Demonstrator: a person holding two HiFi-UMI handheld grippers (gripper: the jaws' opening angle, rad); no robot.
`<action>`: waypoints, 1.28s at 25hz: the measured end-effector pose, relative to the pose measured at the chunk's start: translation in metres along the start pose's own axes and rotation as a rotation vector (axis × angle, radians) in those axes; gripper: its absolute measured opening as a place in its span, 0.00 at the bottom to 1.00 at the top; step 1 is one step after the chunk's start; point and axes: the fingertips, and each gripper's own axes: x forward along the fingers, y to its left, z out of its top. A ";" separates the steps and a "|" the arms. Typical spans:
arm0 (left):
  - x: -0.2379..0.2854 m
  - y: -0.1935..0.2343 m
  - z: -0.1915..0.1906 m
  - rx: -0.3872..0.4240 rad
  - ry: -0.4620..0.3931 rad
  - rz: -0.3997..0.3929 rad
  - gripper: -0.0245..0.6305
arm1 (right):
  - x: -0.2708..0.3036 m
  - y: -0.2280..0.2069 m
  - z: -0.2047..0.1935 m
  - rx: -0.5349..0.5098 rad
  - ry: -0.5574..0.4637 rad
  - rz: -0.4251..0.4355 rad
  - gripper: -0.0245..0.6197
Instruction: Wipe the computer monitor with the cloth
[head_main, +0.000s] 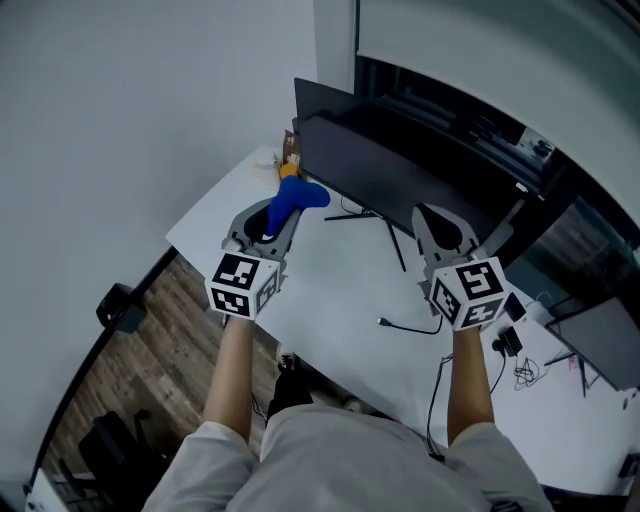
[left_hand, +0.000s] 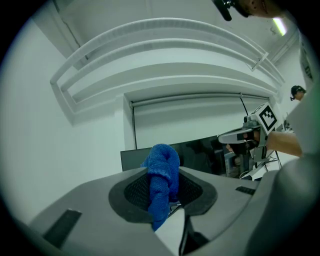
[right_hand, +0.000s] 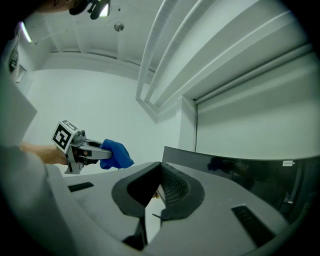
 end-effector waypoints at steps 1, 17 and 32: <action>0.006 0.007 -0.003 0.002 -0.003 -0.010 0.23 | 0.008 0.000 0.000 0.001 -0.006 -0.005 0.06; 0.139 0.176 -0.012 0.038 -0.044 -0.127 0.23 | 0.158 -0.001 0.008 0.050 -0.004 -0.169 0.06; 0.262 0.293 0.002 0.042 -0.091 -0.114 0.23 | 0.235 -0.009 -0.009 0.024 0.067 -0.301 0.06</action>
